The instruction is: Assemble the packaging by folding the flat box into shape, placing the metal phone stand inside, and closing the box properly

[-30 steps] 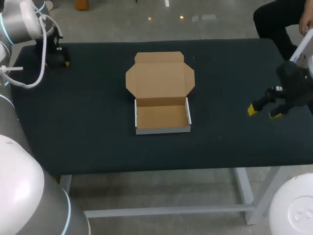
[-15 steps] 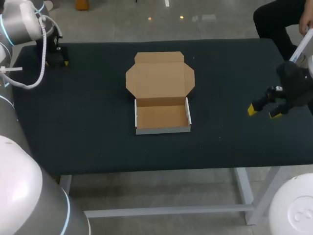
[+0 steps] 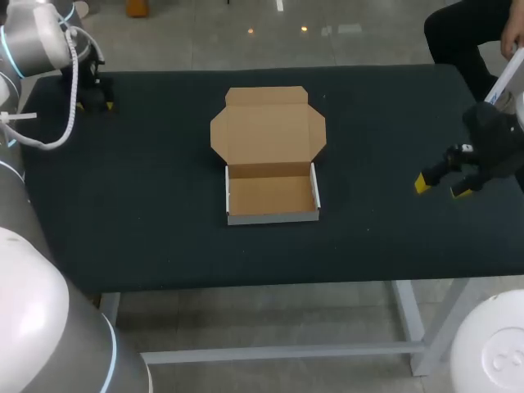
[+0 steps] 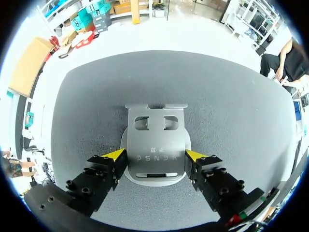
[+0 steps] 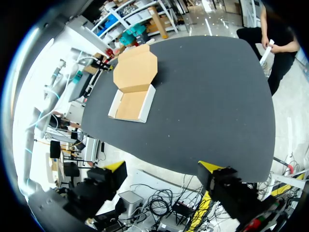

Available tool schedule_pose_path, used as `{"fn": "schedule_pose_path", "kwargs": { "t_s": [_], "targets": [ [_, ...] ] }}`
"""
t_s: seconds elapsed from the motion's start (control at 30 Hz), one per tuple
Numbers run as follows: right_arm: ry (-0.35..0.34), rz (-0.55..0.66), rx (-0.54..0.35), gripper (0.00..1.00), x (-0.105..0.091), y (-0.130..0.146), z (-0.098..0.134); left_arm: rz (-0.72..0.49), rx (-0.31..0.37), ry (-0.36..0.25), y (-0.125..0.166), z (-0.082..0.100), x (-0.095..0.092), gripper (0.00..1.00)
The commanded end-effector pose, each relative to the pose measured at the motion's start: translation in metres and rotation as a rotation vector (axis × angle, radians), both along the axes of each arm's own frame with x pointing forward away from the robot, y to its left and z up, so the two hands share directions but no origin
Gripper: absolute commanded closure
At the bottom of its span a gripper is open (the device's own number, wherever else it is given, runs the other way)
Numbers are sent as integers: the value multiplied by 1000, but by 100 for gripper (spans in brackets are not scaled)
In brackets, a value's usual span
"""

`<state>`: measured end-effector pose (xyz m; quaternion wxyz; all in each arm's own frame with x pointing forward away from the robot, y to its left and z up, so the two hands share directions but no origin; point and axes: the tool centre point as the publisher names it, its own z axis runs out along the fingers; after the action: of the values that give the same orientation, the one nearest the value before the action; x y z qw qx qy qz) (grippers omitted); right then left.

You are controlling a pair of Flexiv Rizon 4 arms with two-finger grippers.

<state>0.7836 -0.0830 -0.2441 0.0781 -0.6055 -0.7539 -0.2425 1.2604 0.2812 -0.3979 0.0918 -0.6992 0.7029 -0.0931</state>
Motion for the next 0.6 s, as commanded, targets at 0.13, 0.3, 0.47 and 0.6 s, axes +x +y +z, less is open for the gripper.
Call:
{"fn": "schedule_pose_path", "kwargs": {
  "t_s": [0.13, 0.3, 0.47, 0.6],
  "targets": [
    [5, 4, 2, 0, -1, -1, 3, -5, 6, 131, 2, -3, 11, 25],
    [5, 4, 2, 0, -1, -1, 3, -7, 13, 133, 0, -4, 11, 25],
    [5, 4, 2, 0, -1, -1, 3, -7, 16, 134, 0, -4, 11, 26],
    [5, 4, 2, 0, -1, -1, 3, -7, 18, 134, 0, -4, 11, 22]
  ]
}}
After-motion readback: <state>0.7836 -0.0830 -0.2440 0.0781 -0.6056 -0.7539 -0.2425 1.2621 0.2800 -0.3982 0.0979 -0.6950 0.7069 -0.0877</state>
